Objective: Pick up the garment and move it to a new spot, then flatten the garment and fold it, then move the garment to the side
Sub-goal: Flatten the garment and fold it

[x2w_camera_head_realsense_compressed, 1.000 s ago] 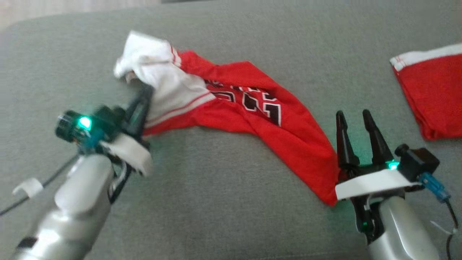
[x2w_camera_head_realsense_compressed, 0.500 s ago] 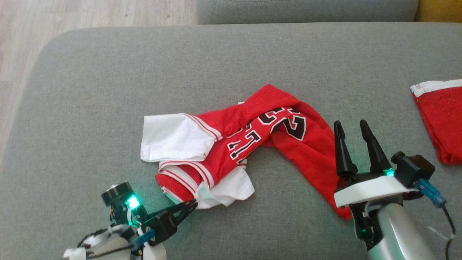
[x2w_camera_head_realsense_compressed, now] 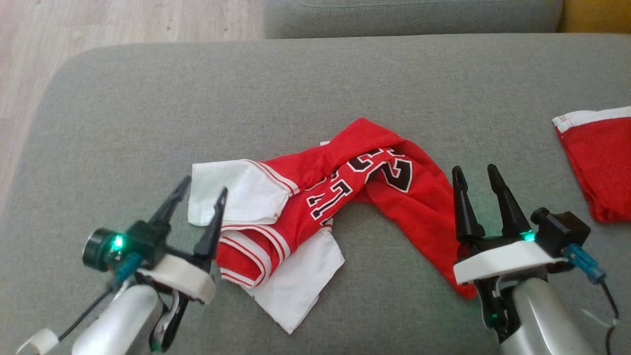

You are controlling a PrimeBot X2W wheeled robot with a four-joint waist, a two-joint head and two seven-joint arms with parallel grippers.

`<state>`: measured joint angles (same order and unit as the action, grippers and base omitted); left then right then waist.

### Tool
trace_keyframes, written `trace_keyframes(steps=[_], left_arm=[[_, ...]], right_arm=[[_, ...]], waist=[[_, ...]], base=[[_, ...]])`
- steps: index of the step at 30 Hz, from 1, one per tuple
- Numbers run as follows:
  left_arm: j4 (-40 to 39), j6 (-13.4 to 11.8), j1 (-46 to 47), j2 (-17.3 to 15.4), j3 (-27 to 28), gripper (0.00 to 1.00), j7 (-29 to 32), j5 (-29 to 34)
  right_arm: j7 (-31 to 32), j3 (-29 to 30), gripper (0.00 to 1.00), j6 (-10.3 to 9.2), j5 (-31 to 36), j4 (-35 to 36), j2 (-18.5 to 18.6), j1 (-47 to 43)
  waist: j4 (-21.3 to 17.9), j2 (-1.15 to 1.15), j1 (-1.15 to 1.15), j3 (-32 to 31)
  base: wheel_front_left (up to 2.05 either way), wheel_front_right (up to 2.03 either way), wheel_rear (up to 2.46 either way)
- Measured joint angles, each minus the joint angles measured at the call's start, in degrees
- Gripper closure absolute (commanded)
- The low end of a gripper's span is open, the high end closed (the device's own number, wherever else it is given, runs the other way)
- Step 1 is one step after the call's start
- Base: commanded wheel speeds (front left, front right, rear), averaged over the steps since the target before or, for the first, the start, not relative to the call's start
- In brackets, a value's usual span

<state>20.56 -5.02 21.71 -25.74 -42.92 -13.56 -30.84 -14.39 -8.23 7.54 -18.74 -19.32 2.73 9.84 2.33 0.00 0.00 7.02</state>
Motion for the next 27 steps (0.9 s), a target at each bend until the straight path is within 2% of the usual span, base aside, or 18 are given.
trace_keyframes(steps=[1, 4, 9, 12, 19, 27], left_arm=[[-1.1, -1.7, -1.1, 1.8, 3.2, 0.0, -0.5, -2.1], [-2.4, -2.7, -3.2, 4.7, 6.5, 0.0, -0.7, -3.9], [-2.8, -3.0, -4.1, 6.7, 6.4, 0.0, -0.7, 1.3], [-0.5, -1.4, -3.0, 6.7, 3.7, 0.0, -0.6, 4.1], [5.1, 1.6, 1.9, 6.5, -0.6, 0.0, 5.4, 7.2], [7.5, 2.4, 3.0, 6.6, -2.7, 0.0, 8.1, 7.8]], right_arm=[[0.0, -0.1, 0.0, 0.0, 0.0, 0.0, 0.0, 0.0], [0.0, 0.0, 0.0, 0.0, 0.0, 0.0, 0.0, 0.0], [0.0, -0.2, 0.0, 0.0, 0.0, 0.1, 0.0, 0.0], [0.0, -0.1, 0.0, 0.0, 0.1, 0.1, 0.0, 0.0], [0.0, -0.2, 0.0, 0.0, 0.1, 0.3, 0.0, 0.0], [0.0, 0.0, 0.0, 0.0, 0.1, 0.4, 0.0, 0.1]], waist=[[-0.4, 0.0, 0.0, 0.0], [-1.1, 0.0, 0.0, 0.2], [-2.0, 0.0, 0.0, 1.0], [-2.5, 0.0, 0.0, 1.7], [-3.6, 0.0, 0.0, 3.4], [-4.8, 0.0, 0.01, 5.0]], base=[[0.0, 0.0, 0.0], [0.0, 0.0, 0.0], [0.0, 0.0, 0.0], [0.0, 0.0, 0.0], [0.0, 0.0, 0.0], [0.0, 0.0, 0.0]])
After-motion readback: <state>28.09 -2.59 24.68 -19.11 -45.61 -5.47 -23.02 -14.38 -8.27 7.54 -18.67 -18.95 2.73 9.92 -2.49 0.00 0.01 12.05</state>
